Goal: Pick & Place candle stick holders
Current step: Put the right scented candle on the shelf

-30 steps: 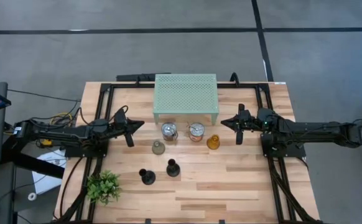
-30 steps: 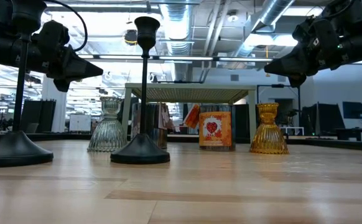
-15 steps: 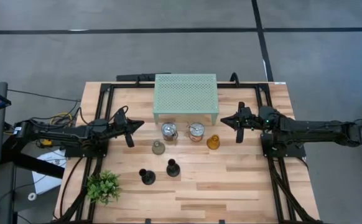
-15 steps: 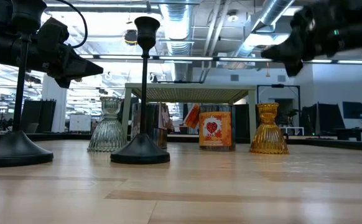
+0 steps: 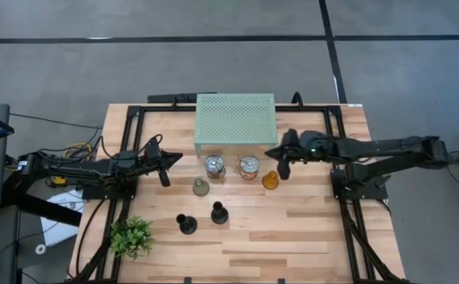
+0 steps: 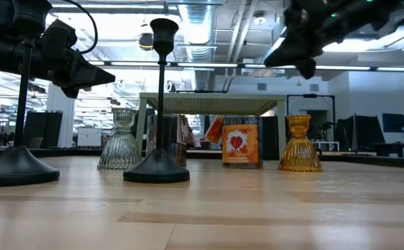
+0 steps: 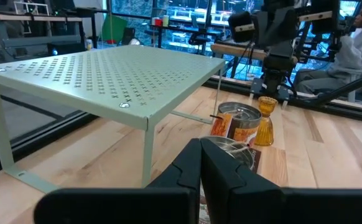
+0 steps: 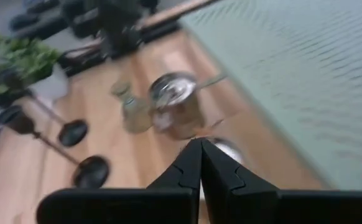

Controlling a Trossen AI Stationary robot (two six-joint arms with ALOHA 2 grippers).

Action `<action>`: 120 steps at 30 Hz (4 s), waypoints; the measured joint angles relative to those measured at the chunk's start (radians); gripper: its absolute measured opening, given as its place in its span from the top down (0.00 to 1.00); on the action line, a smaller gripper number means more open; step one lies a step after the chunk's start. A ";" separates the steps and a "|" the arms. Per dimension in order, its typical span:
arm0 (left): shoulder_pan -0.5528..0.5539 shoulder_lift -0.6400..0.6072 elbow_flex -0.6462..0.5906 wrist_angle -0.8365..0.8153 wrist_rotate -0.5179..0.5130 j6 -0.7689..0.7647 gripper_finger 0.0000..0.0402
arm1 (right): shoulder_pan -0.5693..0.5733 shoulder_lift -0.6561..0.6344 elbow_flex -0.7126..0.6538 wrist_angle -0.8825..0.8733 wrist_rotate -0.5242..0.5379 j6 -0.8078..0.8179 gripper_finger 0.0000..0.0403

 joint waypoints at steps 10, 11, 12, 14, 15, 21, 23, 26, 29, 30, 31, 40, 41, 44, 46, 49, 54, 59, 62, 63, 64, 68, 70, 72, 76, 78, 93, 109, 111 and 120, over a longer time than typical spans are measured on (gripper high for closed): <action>0.000 0.000 0.000 0.000 0.000 0.000 0.98 | 0.029 0.258 0.314 -0.422 0.008 0.293 1.00; 0.000 0.000 0.000 0.000 0.000 0.000 0.98 | 0.037 0.277 0.350 -0.483 0.037 0.308 1.00; 0.000 0.000 0.000 0.000 0.000 0.000 0.98 | 0.042 0.293 0.382 -0.534 0.071 0.318 1.00; 0.000 0.000 0.000 0.000 0.000 0.000 0.98 | 0.055 0.317 0.436 -0.605 0.146 0.320 1.00; 0.000 0.000 0.000 0.000 0.000 0.000 0.98 | 0.058 0.326 0.456 -0.621 0.160 0.314 1.00; 0.000 0.000 0.000 0.000 0.000 0.004 0.98 | 0.056 0.352 0.504 -0.575 0.086 0.287 1.00; 0.000 0.000 0.000 0.000 0.000 0.004 0.98 | 0.057 0.352 0.504 -0.533 0.077 0.291 1.00; 0.000 0.000 0.000 0.000 0.000 0.004 0.98 | 0.051 0.352 0.504 -0.533 0.017 0.328 1.00; 0.000 0.000 0.000 0.000 0.000 0.004 0.98 | 0.043 0.353 0.497 -0.564 0.012 0.430 1.00; 0.000 0.000 0.000 0.000 0.000 0.003 0.98 | 0.045 0.362 0.492 -0.566 0.024 0.459 1.00; 0.000 0.000 0.000 0.000 0.000 0.004 0.98 | 0.045 0.369 0.487 -0.568 0.029 0.484 1.00; 0.000 0.008 0.000 0.000 0.000 0.003 0.98 | 0.045 0.486 0.484 -0.617 -0.032 0.669 1.00; 0.000 0.008 0.000 0.000 0.000 0.003 0.98 | 0.045 0.500 0.484 -0.619 -0.034 0.674 1.00; 0.000 0.015 0.000 0.000 0.000 0.003 0.98 | 0.051 0.513 0.484 -0.624 -0.034 0.676 0.99; 0.000 0.020 0.000 0.000 0.000 0.003 0.98 | 0.049 0.513 0.484 -0.640 -0.034 0.676 0.97; 0.000 0.022 0.000 0.000 0.000 0.003 0.98 | 0.048 0.503 0.484 -0.662 -0.024 0.674 0.91; 0.000 0.026 0.000 0.003 0.000 0.003 0.98 | 0.041 0.502 0.484 -0.663 0.022 0.668 0.78; 0.000 0.026 0.000 0.004 0.000 0.003 0.98 | 0.041 0.513 0.484 -0.658 0.051 0.669 0.71; 0.001 0.026 0.000 0.004 0.000 0.003 0.98 | 0.042 0.521 0.484 -0.626 0.078 0.669 0.71; 0.001 0.026 0.000 0.004 0.000 0.003 0.98 | 0.043 0.527 0.484 -0.617 0.088 0.669 0.71; 0.001 0.026 0.000 0.004 0.000 0.003 0.98 | 0.043 0.530 0.484 -0.621 0.089 0.668 0.71; 0.001 0.026 0.000 0.004 0.000 0.003 0.98 | 0.035 0.529 0.479 -0.621 0.095 0.668 0.71; 0.001 0.026 0.000 0.004 0.000 0.003 0.98 | 0.035 0.529 0.471 -0.624 0.105 0.668 0.73; 0.001 0.026 0.000 0.004 0.000 0.003 0.98 | 0.035 0.529 0.471 -0.629 0.114 0.668 0.74; 0.001 0.026 0.000 0.005 0.000 0.003 0.98 | 0.035 0.529 0.471 -0.627 0.126 0.668 0.77; 0.001 0.026 0.000 0.005 0.000 0.003 0.98 | 0.035 0.541 0.471 -0.622 0.132 0.669 0.78; 0.001 0.026 0.000 0.007 0.000 0.003 0.98 | 0.069 0.630 0.478 -0.544 0.081 0.675 0.84; 0.001 0.026 0.000 0.007 0.000 0.003 0.98 | 0.079 0.603 0.473 -0.561 0.049 0.594 1.00; 0.001 0.026 0.000 0.007 0.000 0.003 0.98 | 0.077 0.589 0.475 -0.585 0.044 0.591 1.00; 0.001 0.026 0.000 0.007 0.000 0.003 0.98 | 0.077 0.563 0.649 -0.765 0.054 0.516 1.00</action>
